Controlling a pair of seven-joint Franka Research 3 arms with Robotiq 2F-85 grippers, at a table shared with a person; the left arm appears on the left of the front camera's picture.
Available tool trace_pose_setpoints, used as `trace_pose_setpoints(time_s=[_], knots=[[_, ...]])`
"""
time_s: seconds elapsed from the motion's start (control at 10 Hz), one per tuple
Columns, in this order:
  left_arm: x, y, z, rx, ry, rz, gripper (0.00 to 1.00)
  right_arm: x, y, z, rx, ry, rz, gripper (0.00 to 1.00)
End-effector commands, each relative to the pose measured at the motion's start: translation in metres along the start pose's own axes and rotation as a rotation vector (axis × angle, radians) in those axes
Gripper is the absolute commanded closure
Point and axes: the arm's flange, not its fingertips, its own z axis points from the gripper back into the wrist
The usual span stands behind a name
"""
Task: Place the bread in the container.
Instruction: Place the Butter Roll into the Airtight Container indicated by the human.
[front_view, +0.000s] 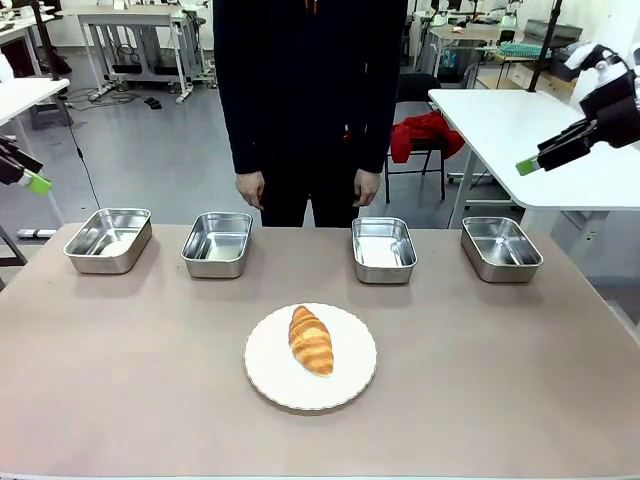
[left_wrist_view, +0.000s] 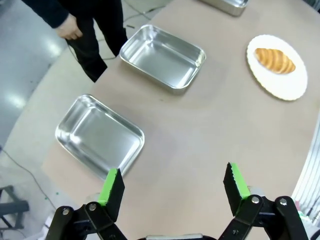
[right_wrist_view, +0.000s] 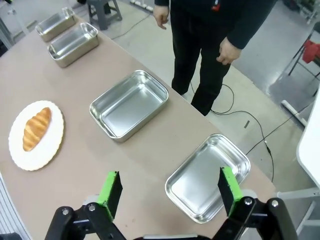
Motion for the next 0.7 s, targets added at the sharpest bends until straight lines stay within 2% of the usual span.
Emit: trace_pose_setpoints(time_s=[0.0, 0.1, 0.2, 0.3, 0.6], knots=[[0.006, -0.005, 0.002, -0.007, -0.001, 0.022, 0.00, 0.004, 0.000, 0.002, 0.004, -0.010, -0.001, 0.00], [0.000, 0.000, 0.000, 0.000, 0.000, 0.000, 0.00, 0.000, 0.000, 0.000, 0.000, 0.000, 0.000, 0.00], [-0.005, 0.008, 0.027, -0.016, -0.057, -0.009, 0.00, 0.000, -0.026, 0.019, 0.017, -0.002, 0.012, 0.00], [-0.009, 0.014, 0.049, 0.004, -0.105, 0.003, 0.00, -0.006, -0.048, 0.039, 0.072, -0.023, -0.001, 0.00], [-0.011, 0.023, 0.078, -0.018, -0.190, -0.023, 0.00, -0.023, -0.073, 0.068, 0.102, -0.092, -0.010, 0.00]])
